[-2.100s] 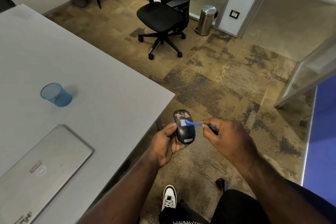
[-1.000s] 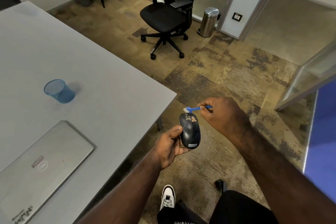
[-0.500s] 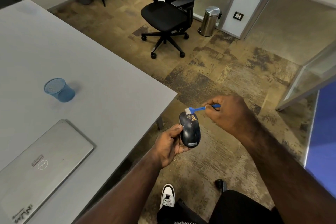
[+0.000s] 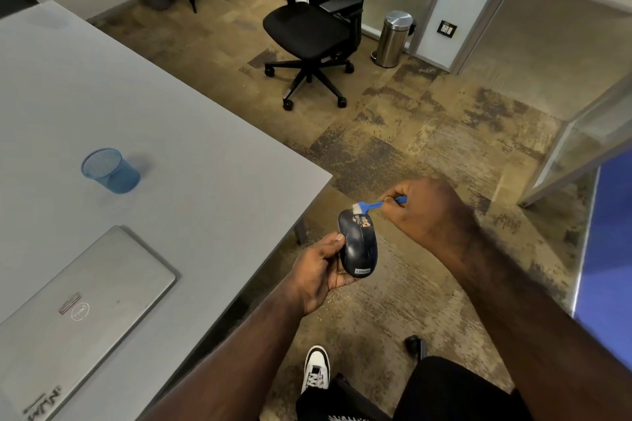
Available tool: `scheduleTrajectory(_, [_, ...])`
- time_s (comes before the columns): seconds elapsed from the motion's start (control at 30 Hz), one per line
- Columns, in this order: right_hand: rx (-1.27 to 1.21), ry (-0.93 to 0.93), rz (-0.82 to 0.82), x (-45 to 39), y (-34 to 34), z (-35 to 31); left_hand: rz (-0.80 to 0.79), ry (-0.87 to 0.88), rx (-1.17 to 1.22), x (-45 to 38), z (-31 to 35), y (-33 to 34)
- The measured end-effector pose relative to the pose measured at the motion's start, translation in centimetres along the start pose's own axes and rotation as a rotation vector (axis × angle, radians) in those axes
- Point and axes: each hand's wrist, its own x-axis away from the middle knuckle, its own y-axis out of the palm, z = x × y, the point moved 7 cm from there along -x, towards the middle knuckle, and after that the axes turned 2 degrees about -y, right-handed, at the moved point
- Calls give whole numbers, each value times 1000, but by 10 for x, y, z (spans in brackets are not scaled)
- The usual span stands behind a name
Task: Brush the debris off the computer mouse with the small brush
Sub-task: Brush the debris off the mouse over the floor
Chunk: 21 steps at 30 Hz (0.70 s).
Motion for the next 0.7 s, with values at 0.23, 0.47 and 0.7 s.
scheduleTrajectory(0.23, [-32, -48, -42, 5, -2, -9, -10, 5, -1, 0, 0, 0])
scheduleTrajectory(0.47, [68, 38, -39, 12, -11, -5, 5, 26, -41, 0, 0, -2])
scheduleTrajectory(0.7, [133, -98, -73, 19, -7, -23, -4, 41, -59, 1, 1, 1])
